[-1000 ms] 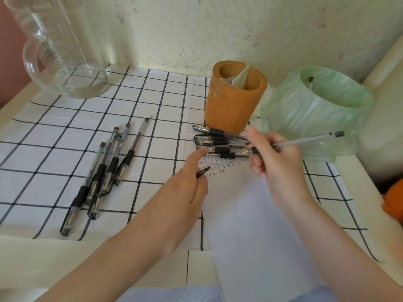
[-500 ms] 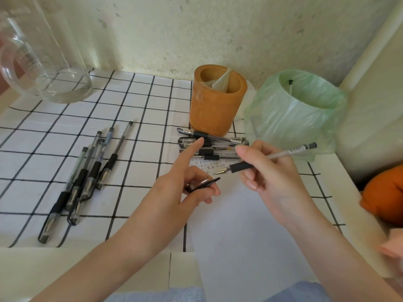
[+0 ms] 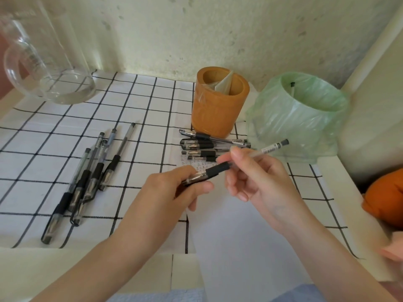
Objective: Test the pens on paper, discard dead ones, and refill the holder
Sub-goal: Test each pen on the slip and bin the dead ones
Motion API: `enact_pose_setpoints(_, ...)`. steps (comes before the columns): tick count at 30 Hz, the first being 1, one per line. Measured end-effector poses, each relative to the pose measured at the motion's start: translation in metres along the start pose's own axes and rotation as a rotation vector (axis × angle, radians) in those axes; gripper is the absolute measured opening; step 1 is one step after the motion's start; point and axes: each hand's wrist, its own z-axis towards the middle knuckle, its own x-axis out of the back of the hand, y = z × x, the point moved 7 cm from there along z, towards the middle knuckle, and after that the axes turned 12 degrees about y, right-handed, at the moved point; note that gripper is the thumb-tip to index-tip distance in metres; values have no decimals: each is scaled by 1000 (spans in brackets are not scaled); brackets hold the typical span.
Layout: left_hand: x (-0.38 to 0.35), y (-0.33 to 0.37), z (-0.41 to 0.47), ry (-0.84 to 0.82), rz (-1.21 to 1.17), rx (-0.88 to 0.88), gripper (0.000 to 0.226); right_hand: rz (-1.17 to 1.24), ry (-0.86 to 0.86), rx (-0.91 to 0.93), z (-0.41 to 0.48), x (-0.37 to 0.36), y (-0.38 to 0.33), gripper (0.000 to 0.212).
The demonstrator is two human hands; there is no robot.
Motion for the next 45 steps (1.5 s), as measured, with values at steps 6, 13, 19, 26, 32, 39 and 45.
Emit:
enact_pose_setpoints(6, -10, -2, -4, -107, -99, 35, 31, 35, 63, 32, 3, 7, -2, 25)
enact_pose_setpoints(13, -12, 4, 0, -42, -54, -3, 33, -2, 46, 105, 4, 8, -6, 24)
enact_pose_setpoints(19, -17, 4, 5, -32, -59, -17, 33, -11, 78, 154, 4, 9, -13, 25)
enact_pose_setpoints(26, -28, 14, 12, -76, -32, -14, 39, 15, 283, 257, 6, 22, -34, 30)
enact_pose_setpoints(32, -33, 27, 19, -7, 26, -114, 43, -260, 697, 551, 32, 101, -128, 34)
enact_pose_setpoints(39, -50, 54, 18, 20, 69, -296, 32, -1171, 697, 382, 98, 130, -159, 45)
enact_pose_setpoints(45, -46, 51, 15, 6, 97, -316, 31, -1345, 651, 258, 95, 119, -151, 53)
